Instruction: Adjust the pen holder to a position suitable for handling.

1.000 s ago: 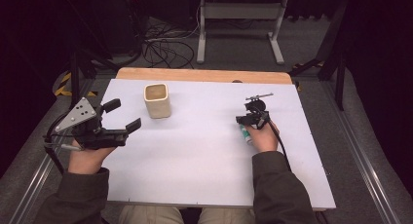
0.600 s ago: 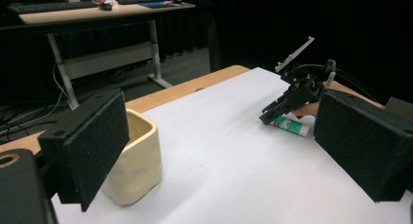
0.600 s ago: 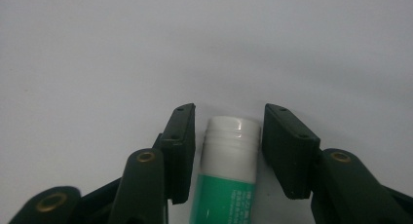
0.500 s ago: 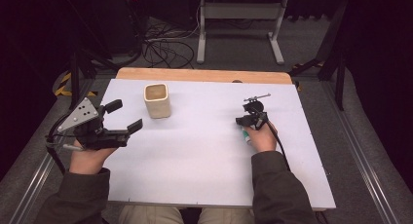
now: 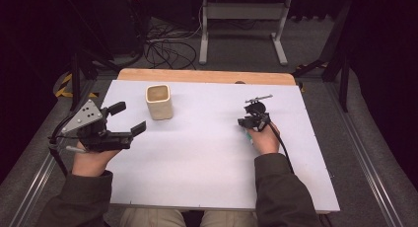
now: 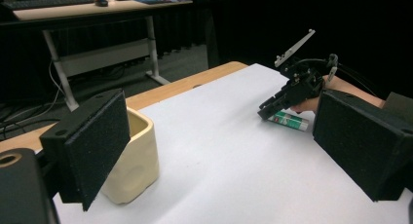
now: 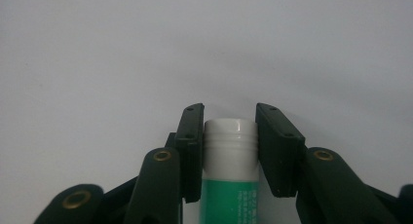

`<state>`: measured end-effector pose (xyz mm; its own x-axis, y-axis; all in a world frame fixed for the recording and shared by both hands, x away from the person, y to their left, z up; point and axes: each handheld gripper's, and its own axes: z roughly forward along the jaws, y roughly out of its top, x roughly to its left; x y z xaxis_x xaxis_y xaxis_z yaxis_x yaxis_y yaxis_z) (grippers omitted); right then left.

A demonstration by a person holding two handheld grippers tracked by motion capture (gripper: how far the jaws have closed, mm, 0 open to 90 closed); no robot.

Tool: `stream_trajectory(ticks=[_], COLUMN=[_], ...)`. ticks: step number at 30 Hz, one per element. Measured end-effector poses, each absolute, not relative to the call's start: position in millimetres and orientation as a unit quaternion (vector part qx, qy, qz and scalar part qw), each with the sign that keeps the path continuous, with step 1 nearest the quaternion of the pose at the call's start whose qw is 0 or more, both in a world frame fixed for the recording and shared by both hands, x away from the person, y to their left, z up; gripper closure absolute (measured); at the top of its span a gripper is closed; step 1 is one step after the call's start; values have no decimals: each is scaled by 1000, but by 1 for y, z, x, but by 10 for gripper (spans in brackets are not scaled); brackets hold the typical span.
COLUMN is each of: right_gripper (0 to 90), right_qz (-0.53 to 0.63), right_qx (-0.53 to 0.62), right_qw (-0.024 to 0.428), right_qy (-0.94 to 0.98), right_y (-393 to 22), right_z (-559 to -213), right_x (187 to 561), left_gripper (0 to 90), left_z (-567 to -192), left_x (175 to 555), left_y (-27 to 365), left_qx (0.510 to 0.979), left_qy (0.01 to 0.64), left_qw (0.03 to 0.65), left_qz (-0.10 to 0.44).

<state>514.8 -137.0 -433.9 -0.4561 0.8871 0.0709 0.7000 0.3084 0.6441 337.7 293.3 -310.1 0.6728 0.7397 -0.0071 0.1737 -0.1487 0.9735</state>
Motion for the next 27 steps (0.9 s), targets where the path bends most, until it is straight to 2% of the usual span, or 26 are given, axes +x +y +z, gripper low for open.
stream_trajectory(ticks=[16,27], right_gripper=[655,655], right_qz=[376,466], right_qx=[456,411], right_qw=[176,158], right_qy=[787,768], right_y=[-134,-124], right_z=[-406,-387], right_x=[495,477], left_gripper=[88,97], left_z=[-316,-322], left_x=[342,345], left_y=[287,281], left_qx=[720,722], left_qy=[319,314], left_qw=[568,571], left_qz=[241,232])
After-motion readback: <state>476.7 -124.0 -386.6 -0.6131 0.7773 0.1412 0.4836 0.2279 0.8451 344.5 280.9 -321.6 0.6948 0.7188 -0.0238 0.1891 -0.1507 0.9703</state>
